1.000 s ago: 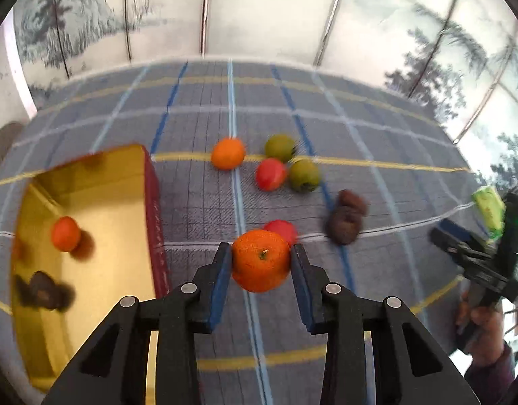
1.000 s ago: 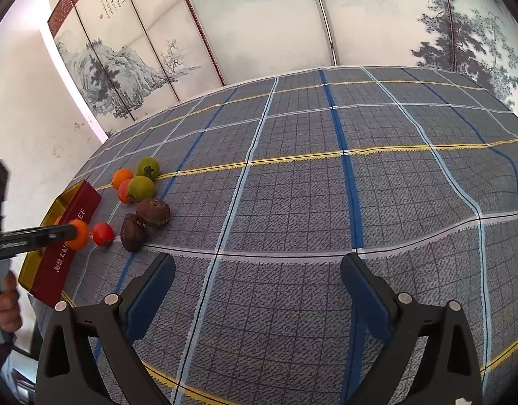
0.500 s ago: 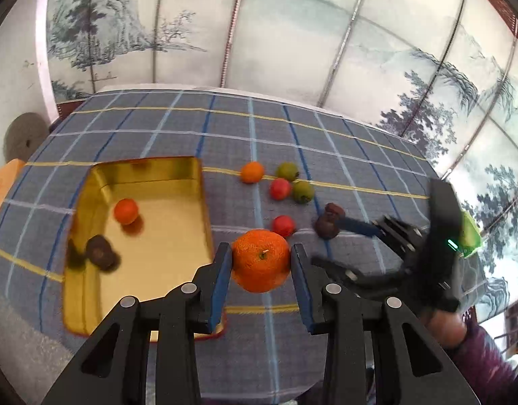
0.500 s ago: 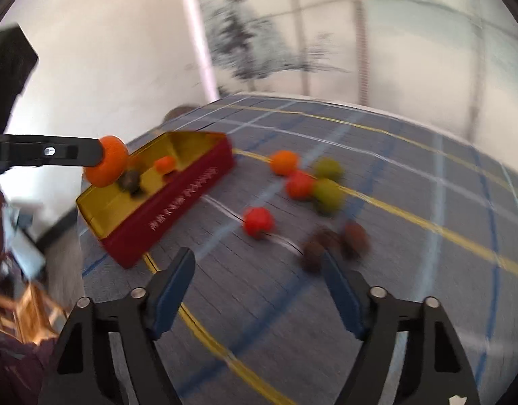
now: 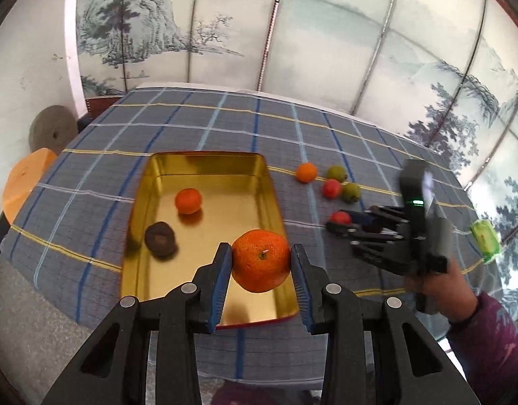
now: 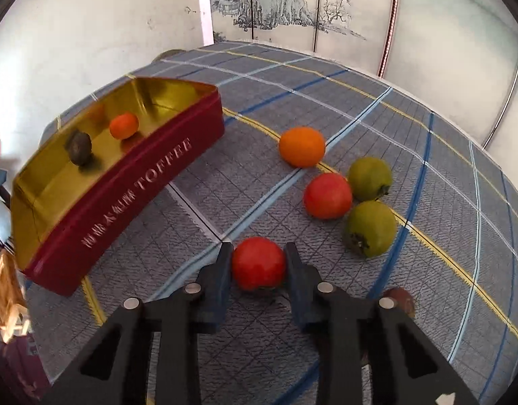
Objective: Organize fruits
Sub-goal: 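Place the large orange in the tin with the left tool while the right tool grasps a red tomato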
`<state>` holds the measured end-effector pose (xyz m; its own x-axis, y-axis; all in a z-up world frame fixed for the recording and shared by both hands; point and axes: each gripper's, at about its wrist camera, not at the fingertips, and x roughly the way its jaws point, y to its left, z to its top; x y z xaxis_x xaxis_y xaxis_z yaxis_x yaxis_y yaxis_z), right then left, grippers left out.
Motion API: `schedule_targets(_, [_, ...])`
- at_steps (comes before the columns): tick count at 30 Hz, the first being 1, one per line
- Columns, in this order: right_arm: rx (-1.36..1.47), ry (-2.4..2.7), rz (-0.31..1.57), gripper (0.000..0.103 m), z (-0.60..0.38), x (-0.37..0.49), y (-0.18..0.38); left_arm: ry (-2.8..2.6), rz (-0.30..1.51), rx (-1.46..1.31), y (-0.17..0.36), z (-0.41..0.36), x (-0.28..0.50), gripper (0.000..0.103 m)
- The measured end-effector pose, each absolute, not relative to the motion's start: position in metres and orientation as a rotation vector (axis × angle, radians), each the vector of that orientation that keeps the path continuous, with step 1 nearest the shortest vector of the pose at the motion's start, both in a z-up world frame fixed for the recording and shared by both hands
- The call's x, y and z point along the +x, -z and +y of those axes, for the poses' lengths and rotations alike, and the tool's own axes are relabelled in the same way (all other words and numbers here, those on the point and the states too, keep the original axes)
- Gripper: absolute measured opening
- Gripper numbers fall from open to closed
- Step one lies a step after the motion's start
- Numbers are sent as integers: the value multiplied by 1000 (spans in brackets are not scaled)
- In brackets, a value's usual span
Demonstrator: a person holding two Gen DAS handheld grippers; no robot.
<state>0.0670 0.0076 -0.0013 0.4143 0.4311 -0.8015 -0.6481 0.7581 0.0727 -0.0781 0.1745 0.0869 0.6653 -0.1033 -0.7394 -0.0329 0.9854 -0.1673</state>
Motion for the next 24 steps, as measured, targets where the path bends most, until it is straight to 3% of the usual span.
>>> schedule_targets(9, [-121,-690,858,28,-3,16,-4,-20,887,-185,-59,198,-74,37])
schedule_targets(24, [-126,-663,871,28,-5,14,3,-40,914,-94,-39,192,-45,37])
